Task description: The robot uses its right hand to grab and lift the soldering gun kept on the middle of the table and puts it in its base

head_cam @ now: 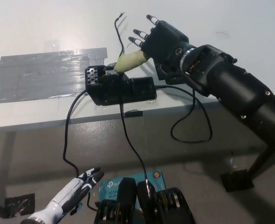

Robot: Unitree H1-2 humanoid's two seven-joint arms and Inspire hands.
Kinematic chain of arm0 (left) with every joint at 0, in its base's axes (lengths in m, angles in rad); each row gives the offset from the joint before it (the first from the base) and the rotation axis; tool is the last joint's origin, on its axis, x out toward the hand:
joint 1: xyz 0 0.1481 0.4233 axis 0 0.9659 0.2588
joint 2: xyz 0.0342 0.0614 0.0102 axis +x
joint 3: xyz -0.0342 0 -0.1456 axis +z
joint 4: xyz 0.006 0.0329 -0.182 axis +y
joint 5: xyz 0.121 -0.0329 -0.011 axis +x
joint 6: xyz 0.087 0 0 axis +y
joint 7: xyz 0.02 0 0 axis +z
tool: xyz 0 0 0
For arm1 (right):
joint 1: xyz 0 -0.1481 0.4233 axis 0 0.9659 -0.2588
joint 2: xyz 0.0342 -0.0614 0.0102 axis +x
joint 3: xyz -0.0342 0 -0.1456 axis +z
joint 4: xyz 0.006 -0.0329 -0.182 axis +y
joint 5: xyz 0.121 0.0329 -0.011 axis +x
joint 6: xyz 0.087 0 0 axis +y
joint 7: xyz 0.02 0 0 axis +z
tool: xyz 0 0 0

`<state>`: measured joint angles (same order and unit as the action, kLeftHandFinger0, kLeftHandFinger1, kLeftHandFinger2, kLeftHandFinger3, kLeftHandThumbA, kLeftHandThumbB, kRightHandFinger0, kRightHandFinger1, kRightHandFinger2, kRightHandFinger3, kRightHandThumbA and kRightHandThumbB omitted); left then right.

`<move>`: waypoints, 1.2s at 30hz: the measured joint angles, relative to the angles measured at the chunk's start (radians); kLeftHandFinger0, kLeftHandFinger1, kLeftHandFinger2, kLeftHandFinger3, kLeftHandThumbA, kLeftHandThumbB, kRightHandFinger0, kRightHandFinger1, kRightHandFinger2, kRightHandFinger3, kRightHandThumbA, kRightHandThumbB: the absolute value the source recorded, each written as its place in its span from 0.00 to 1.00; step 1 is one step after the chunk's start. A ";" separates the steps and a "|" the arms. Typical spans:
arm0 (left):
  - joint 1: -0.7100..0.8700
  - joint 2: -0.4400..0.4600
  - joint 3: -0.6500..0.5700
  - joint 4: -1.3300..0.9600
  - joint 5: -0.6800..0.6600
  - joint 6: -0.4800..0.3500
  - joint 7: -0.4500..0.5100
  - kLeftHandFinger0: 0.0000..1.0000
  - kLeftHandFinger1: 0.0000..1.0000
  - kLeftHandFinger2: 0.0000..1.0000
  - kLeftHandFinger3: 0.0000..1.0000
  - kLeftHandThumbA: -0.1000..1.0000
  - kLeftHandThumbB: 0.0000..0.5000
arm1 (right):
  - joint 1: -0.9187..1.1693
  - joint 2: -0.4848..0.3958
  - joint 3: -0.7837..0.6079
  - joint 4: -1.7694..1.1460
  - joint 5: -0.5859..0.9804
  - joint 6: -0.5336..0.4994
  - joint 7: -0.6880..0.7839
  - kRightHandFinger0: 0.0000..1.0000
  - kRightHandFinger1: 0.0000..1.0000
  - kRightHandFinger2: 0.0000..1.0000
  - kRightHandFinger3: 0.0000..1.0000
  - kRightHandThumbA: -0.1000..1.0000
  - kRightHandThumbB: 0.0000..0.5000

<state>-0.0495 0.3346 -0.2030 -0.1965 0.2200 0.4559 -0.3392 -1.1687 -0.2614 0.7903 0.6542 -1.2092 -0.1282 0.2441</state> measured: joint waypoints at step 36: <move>0.112 0.041 0.062 0.002 -0.016 -0.005 0.001 0.93 0.94 0.96 1.00 1.00 0.34 | 0.164 -0.217 -0.390 -0.847 0.321 0.306 0.737 1.00 1.00 1.00 1.00 0.54 1.00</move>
<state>0.0623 0.3753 -0.1411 -0.1943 0.2038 0.4509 -0.3380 -1.0049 -0.4784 0.4006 -0.1931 -0.8882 0.1777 0.9812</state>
